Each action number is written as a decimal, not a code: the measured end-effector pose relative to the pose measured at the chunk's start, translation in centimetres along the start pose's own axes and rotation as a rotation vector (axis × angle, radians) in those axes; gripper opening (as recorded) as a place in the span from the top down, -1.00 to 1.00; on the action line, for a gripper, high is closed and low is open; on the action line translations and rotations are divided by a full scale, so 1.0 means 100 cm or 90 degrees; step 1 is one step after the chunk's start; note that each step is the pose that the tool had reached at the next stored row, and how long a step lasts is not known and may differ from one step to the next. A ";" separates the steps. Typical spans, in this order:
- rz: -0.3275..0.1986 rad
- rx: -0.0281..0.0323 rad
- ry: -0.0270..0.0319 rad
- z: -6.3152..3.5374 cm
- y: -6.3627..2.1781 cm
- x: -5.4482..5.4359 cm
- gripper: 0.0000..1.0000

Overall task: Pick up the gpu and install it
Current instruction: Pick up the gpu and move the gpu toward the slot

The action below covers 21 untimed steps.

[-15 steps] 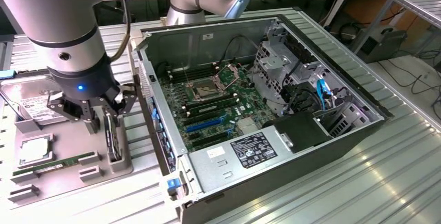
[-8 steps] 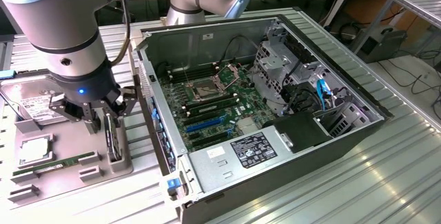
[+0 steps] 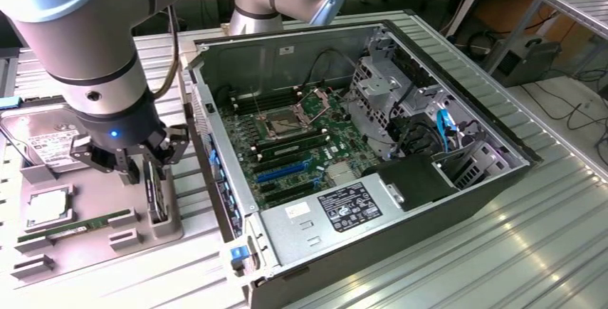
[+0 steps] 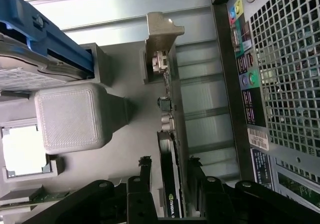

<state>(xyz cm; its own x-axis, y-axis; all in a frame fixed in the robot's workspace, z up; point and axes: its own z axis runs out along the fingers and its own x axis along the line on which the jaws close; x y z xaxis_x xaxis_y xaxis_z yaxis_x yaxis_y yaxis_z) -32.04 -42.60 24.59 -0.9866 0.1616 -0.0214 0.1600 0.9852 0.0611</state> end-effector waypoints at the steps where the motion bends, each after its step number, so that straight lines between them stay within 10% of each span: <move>1: -0.002 0.0000 -0.0001 0.0008 0.0004 0.000 0.15; 17: -0.016 -0.0092 0.0012 0.0037 0.0033 0.001 0.15; 21: -0.016 -0.0091 0.0013 0.0037 0.0033 0.001 0.45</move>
<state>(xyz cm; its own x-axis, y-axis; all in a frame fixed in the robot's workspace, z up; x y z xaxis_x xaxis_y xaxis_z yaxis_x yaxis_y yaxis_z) -32.04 -42.25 24.25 -0.9903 0.1370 -0.0211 0.1351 0.9880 0.0749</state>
